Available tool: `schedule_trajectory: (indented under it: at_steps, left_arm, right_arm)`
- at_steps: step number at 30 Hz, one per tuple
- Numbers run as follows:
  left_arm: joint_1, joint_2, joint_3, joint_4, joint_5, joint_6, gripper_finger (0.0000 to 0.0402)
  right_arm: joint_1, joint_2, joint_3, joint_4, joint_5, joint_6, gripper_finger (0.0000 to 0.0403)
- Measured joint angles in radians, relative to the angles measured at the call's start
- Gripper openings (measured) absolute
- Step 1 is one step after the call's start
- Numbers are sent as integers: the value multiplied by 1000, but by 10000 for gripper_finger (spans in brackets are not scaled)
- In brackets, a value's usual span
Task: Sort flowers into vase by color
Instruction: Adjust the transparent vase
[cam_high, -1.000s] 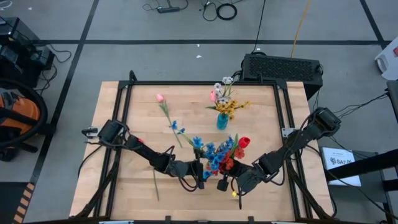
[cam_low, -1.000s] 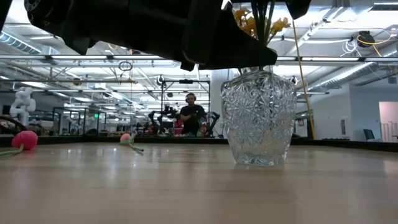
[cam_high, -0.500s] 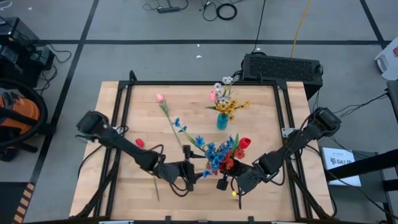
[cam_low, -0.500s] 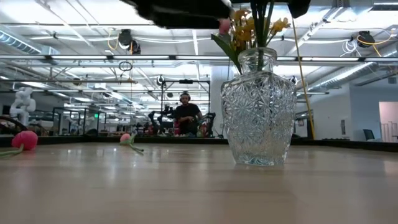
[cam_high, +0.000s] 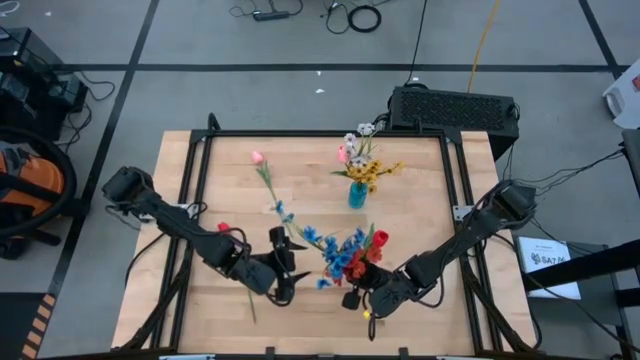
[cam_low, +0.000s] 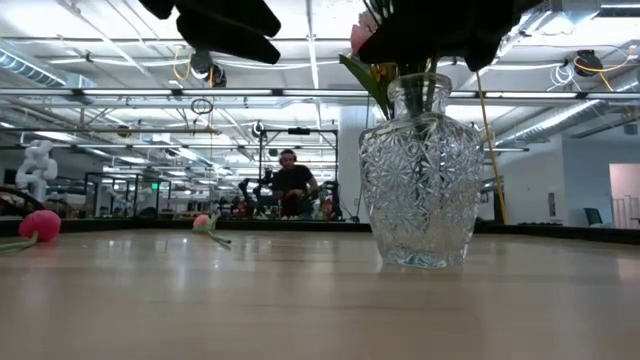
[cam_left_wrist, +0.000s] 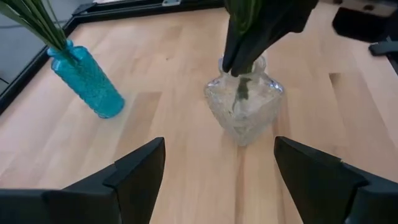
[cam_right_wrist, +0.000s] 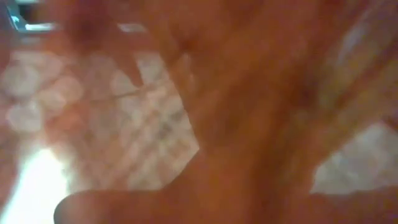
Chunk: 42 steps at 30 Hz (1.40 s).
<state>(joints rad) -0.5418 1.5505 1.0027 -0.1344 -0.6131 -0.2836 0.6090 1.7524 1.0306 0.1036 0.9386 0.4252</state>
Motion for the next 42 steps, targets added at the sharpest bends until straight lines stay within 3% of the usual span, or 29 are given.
schedule_trajectory:
  at_steps: [9,19,25,33,42]
  left_arm:
    - [-32,0,0,-15,9,-50,307]
    - [-36,0,0,-14,9,-52,307]
    - [-36,0,0,-12,9,-51,307]
    - [-36,0,0,-16,9,-51,307]
    - [-36,0,0,-17,9,-51,307]
  right_arm:
    - [0,20,1,4,0,-13,16]
    - [2,7,6,-4,-44,-24,123]
    - [2,4,25,-6,-82,-36,164]
    - [8,4,64,-31,-82,-74,176]
    - [30,3,151,-318,-108,48,176]
